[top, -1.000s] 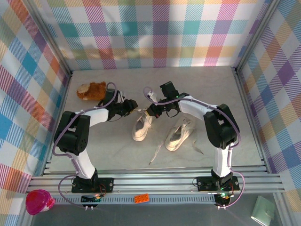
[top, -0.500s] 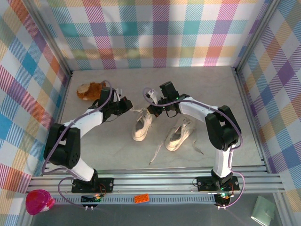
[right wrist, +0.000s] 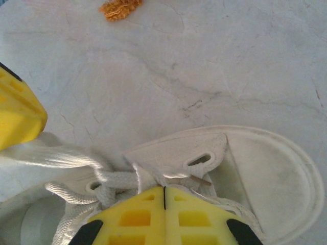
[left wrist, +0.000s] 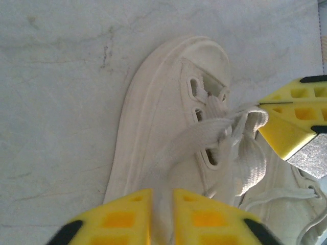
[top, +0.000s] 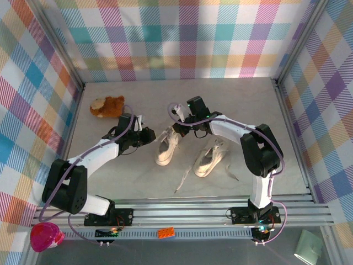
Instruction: Tie the shoes
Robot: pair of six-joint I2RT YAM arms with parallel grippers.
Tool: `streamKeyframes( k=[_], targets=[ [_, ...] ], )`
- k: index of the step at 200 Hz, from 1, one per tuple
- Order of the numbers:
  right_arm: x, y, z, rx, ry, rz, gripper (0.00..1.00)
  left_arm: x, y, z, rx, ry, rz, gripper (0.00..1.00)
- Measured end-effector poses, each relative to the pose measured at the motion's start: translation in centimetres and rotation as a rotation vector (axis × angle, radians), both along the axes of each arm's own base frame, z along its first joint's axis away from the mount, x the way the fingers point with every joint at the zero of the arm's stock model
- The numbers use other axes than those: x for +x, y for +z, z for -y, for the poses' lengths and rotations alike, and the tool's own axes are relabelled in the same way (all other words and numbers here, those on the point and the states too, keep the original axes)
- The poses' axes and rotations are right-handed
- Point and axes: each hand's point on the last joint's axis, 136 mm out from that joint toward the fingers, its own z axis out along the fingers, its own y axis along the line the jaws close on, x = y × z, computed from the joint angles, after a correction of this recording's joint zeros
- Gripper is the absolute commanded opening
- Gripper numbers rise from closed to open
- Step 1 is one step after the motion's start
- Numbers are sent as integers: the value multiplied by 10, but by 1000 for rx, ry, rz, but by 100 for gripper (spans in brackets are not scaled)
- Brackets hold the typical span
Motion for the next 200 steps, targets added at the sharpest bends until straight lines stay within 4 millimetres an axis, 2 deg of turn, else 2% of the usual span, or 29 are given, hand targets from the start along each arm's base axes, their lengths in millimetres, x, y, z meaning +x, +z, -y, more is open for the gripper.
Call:
streamKeyframes(
  k=[15,42,66,88,106,139,165,200],
  targets=[
    [-2,3,-3,20,18,-2,0,-3,6,-4,36,-14,30,41],
    [-10,8,-7,52,59,-17,0,0,30,-6,95,-79,131,40],
    [-17,14,-11,81,93,-28,0,7,55,7,137,-230,305,38],
    [-22,16,-13,96,114,-45,0,9,64,19,177,-387,450,38],
    [-25,16,-13,103,126,-60,0,11,63,30,220,-515,560,38],
    [-30,16,-14,109,140,-78,0,13,47,38,333,-698,692,37],
    [-30,18,-14,119,144,-86,0,16,37,38,415,-772,753,35],
    [-29,22,-13,143,146,-108,0,20,38,42,516,-831,858,41]
  ],
)
